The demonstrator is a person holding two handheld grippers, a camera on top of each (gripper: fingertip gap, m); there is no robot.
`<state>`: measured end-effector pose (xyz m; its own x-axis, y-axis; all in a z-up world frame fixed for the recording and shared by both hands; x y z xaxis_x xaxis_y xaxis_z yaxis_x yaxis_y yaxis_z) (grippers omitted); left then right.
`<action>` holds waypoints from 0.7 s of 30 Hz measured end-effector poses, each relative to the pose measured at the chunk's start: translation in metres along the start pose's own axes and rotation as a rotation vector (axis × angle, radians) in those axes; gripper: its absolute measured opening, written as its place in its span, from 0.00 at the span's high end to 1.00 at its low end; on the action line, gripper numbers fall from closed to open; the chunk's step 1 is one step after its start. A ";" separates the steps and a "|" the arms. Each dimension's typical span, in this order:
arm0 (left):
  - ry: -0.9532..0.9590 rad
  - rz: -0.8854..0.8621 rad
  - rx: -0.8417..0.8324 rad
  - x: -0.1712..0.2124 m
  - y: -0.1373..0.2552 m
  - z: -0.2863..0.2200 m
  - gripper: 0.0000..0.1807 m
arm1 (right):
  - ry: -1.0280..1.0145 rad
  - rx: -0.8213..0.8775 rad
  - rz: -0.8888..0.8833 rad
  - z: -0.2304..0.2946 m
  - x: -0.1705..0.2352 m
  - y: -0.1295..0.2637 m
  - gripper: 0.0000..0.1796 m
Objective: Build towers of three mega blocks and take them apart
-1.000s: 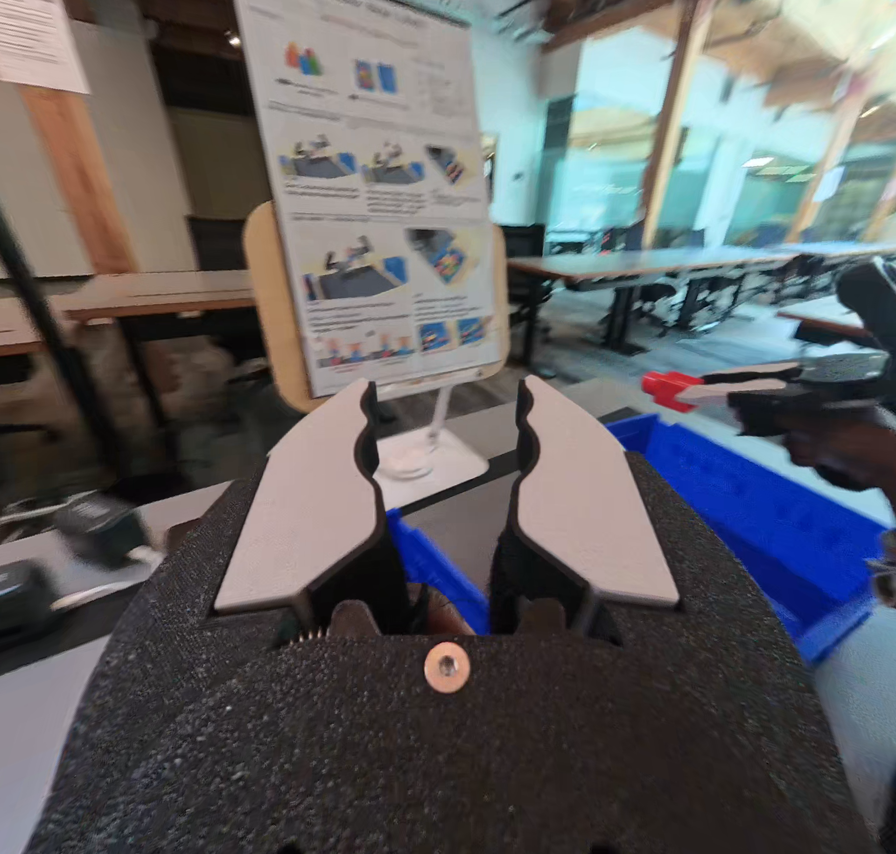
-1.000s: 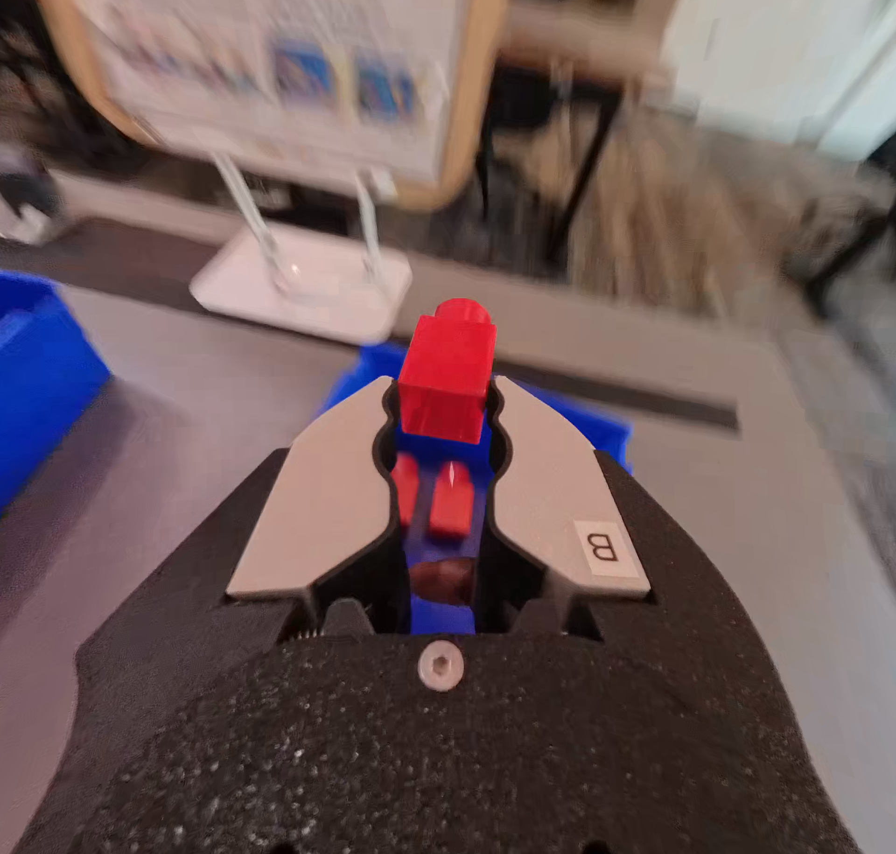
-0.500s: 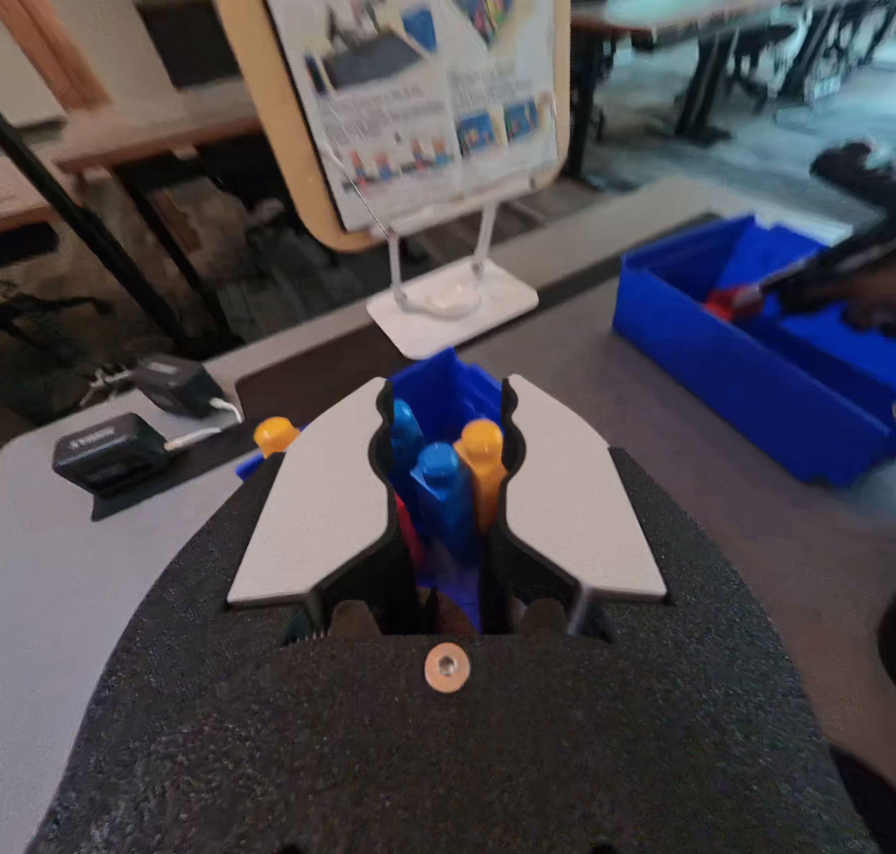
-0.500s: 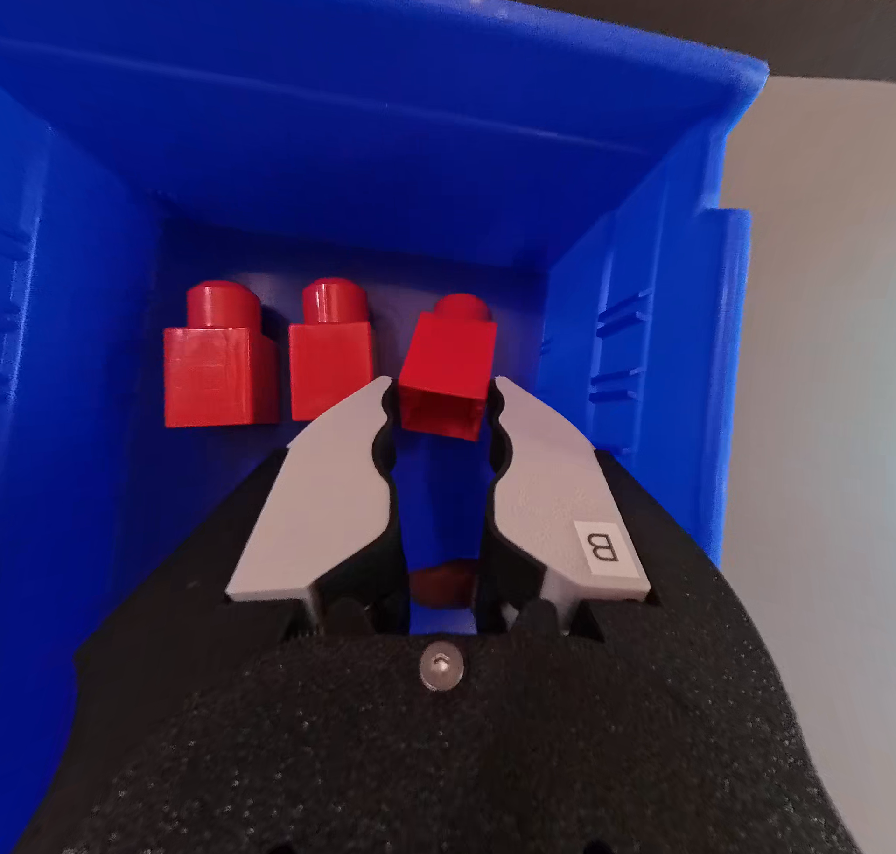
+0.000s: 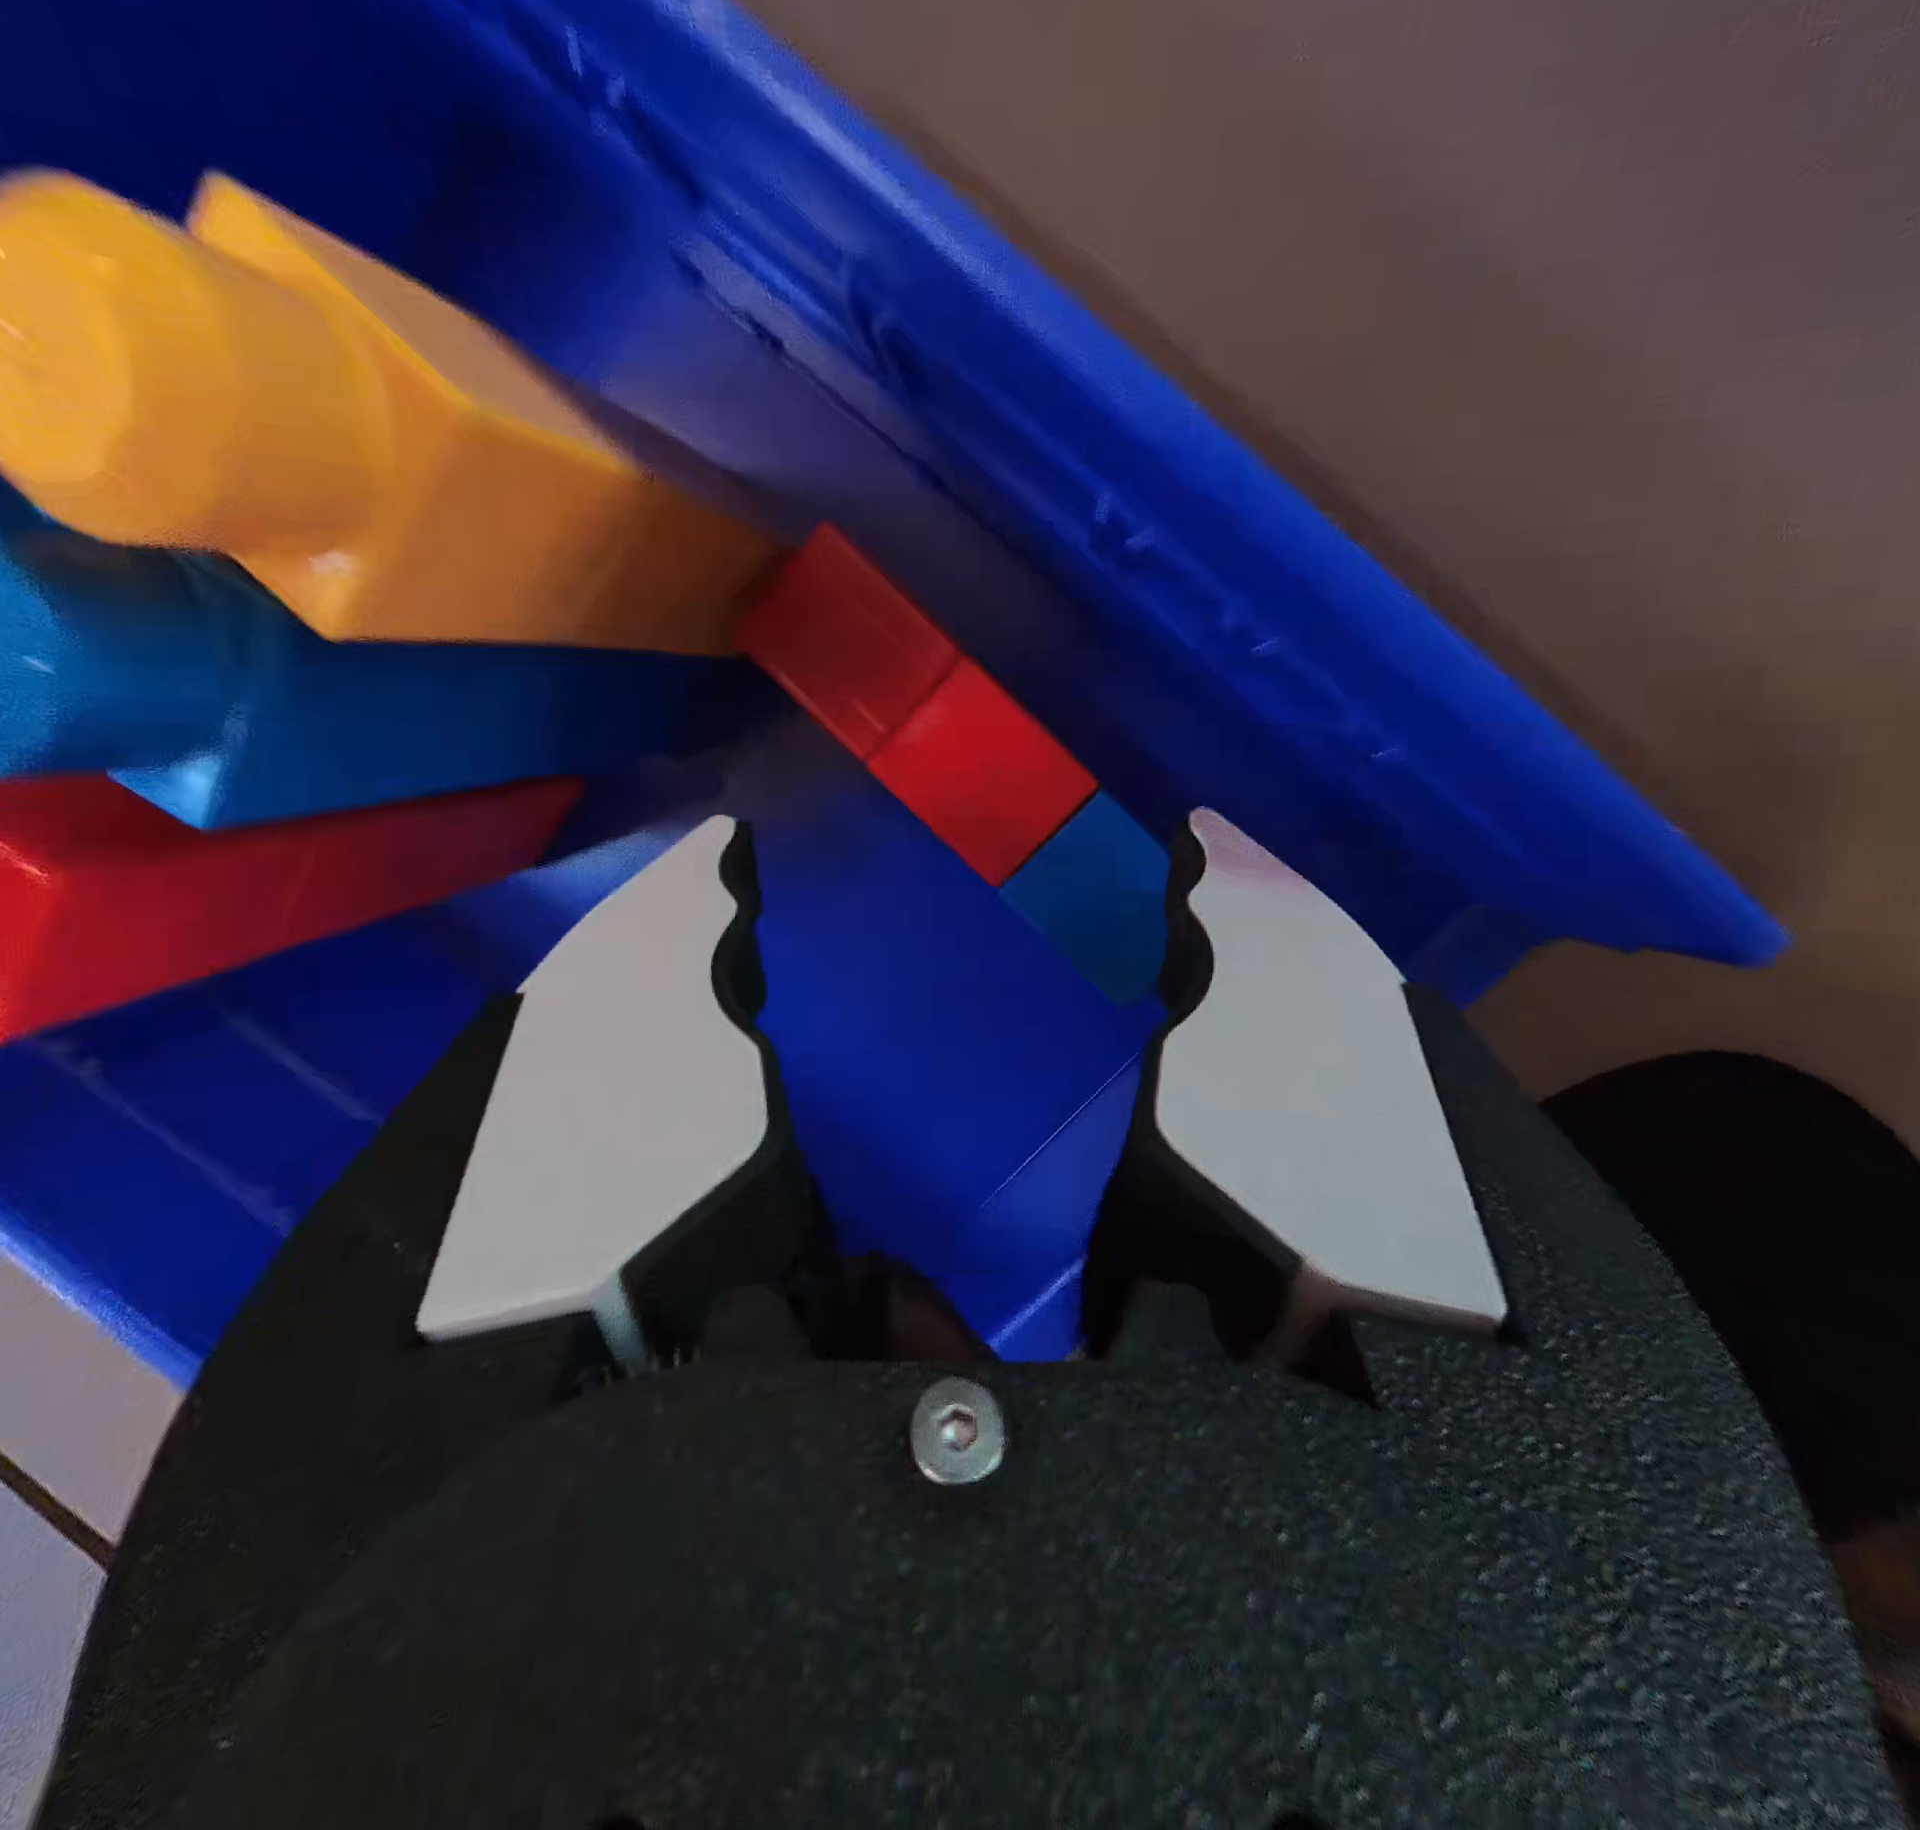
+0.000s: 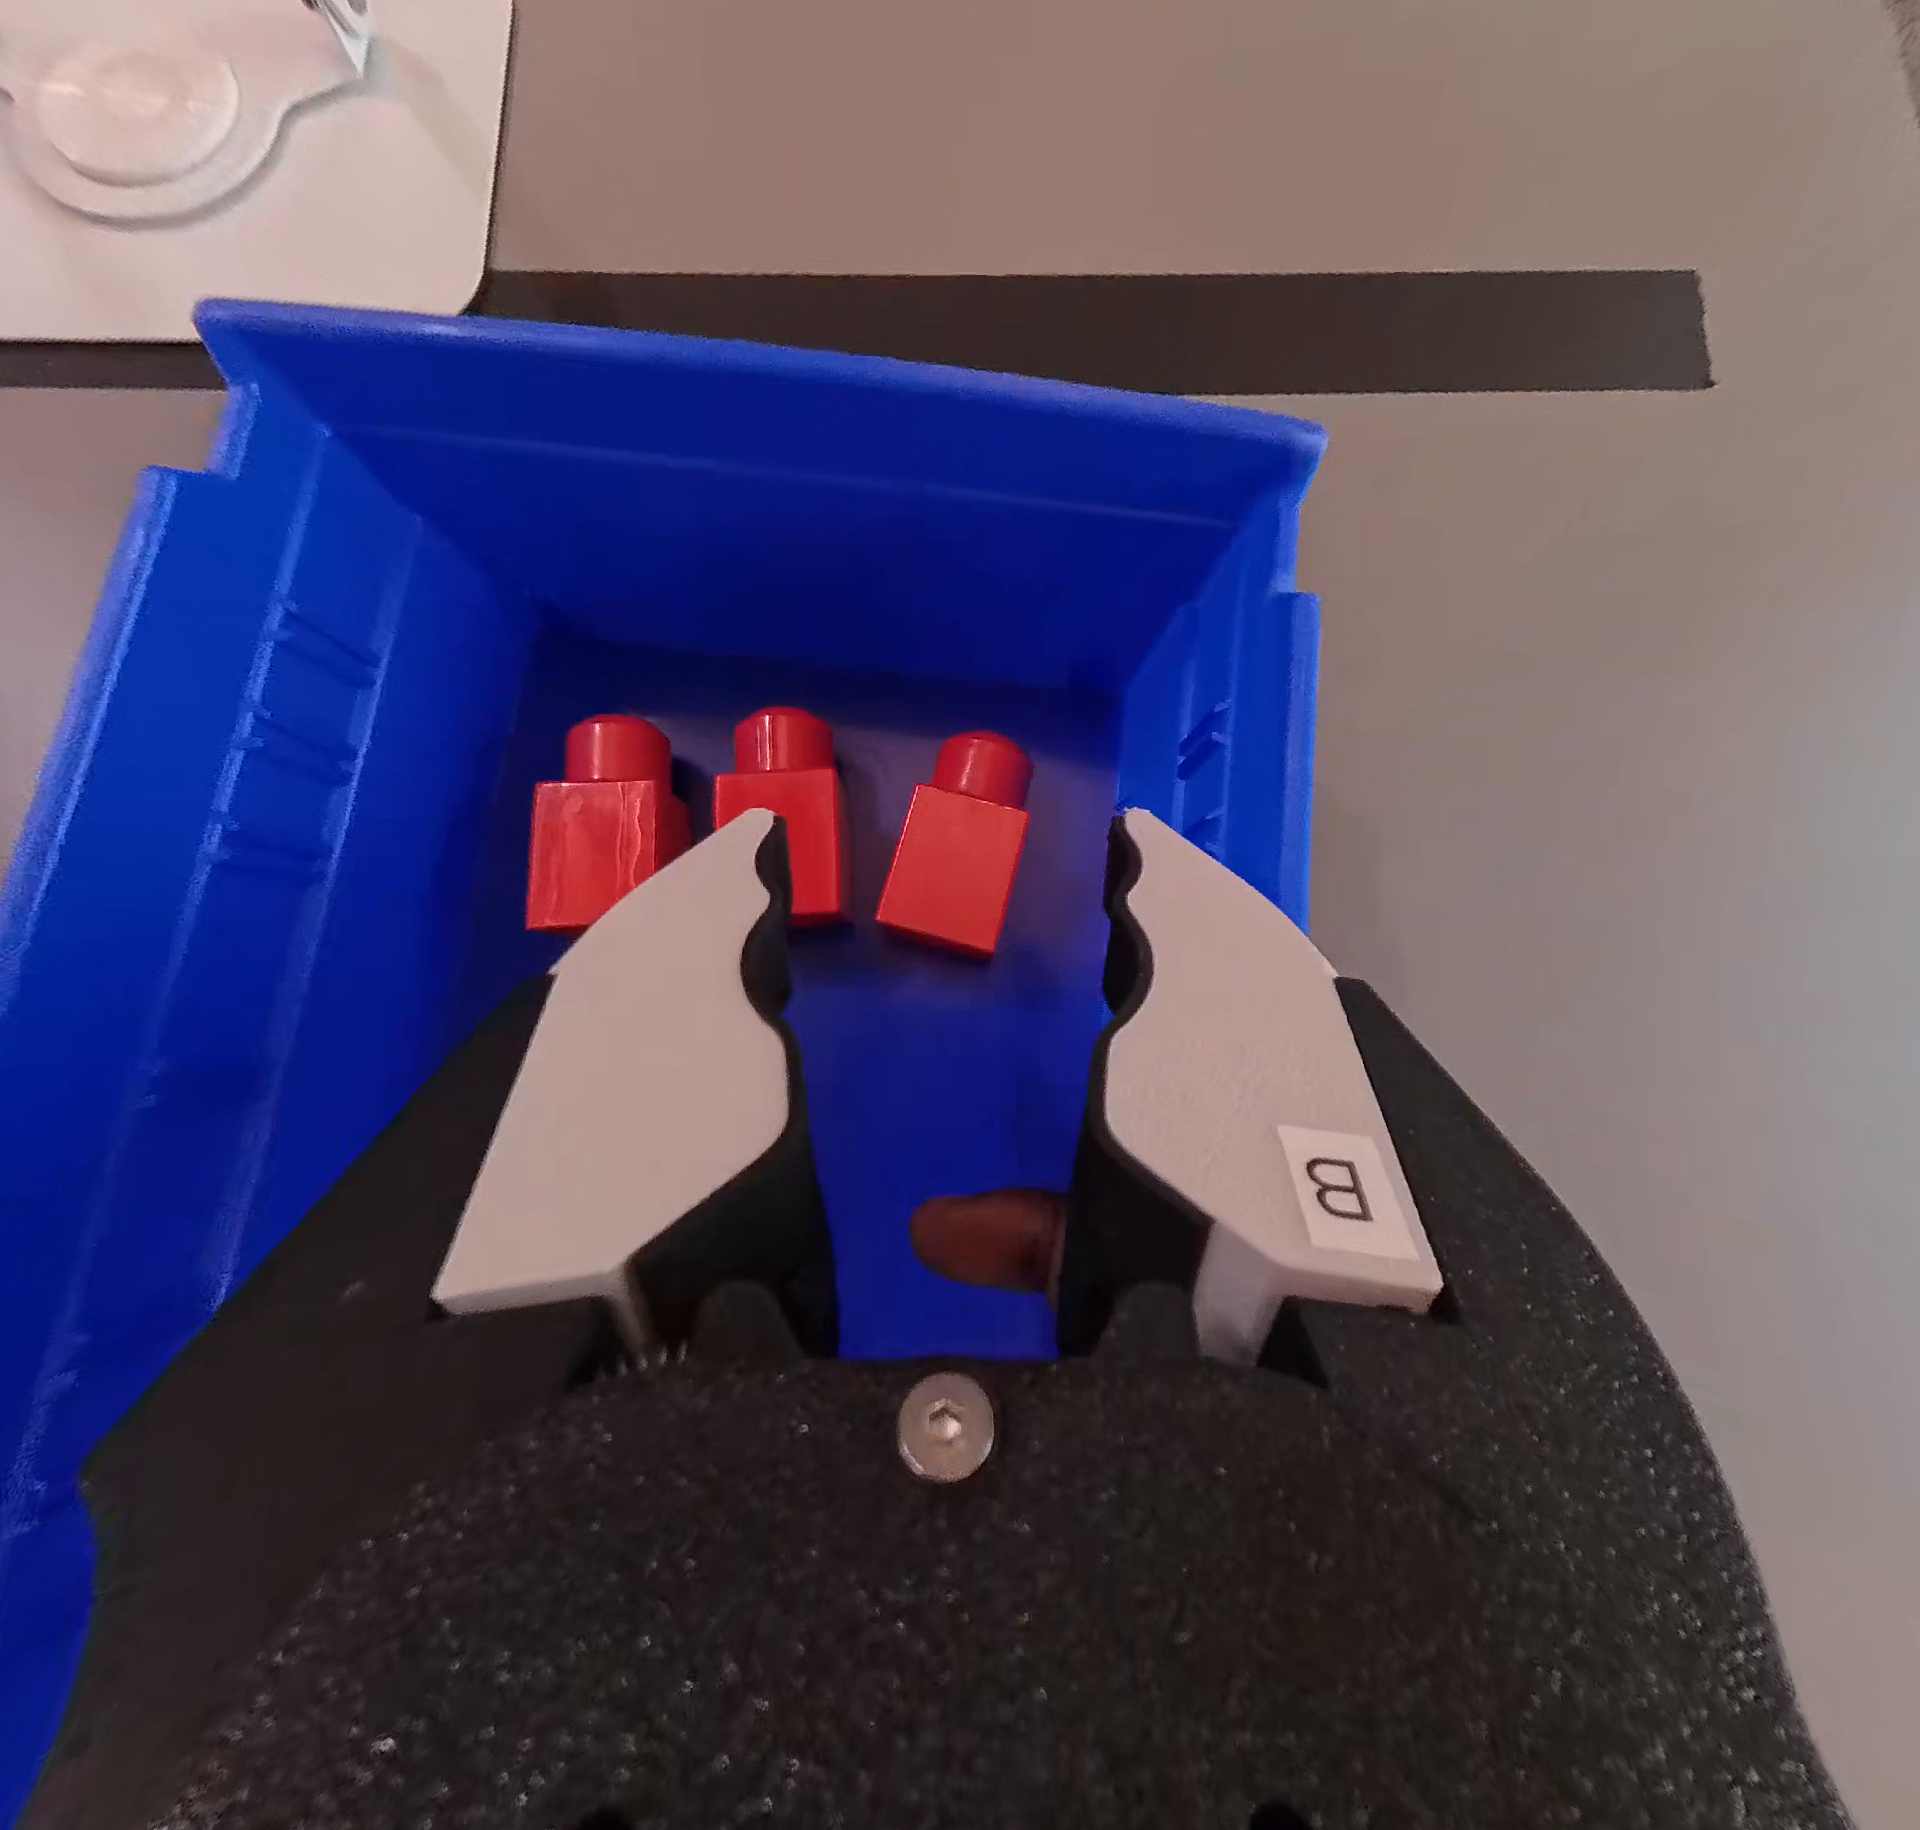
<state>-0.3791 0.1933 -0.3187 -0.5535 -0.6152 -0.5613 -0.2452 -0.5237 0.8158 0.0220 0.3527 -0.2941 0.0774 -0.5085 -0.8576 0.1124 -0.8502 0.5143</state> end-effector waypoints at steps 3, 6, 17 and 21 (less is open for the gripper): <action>0.049 0.046 -0.016 0.022 -0.018 -0.013 0.57 | -0.002 -0.003 -0.024 -0.001 -0.004 0.005 0.68; 0.086 0.063 0.000 0.035 -0.029 -0.022 0.65 | 0.010 0.000 -0.034 -0.002 -0.007 0.009 0.69; -0.044 -0.721 0.157 -0.047 0.107 0.004 0.79 | 0.215 -1.032 -0.533 0.126 -0.059 0.106 0.68; -0.308 -0.921 0.417 -0.088 0.153 -0.031 0.79 | 0.289 -1.443 -0.728 0.185 -0.068 0.172 0.55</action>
<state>-0.3428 0.1490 -0.1485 -0.1787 0.1233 -0.9761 -0.8948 -0.4329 0.1092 -0.1474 0.2159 -0.1489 -0.2495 0.0988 -0.9633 0.9684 0.0224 -0.2485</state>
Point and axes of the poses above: each gripper's, where its closed fingertips meet, y back along the fingers, x out of its underside, z = x × y across the jaws, the point moved 5 cm from there along y, back along the fingers, and after that the axes turned 15 degrees about -z, right-handed, at the moved point
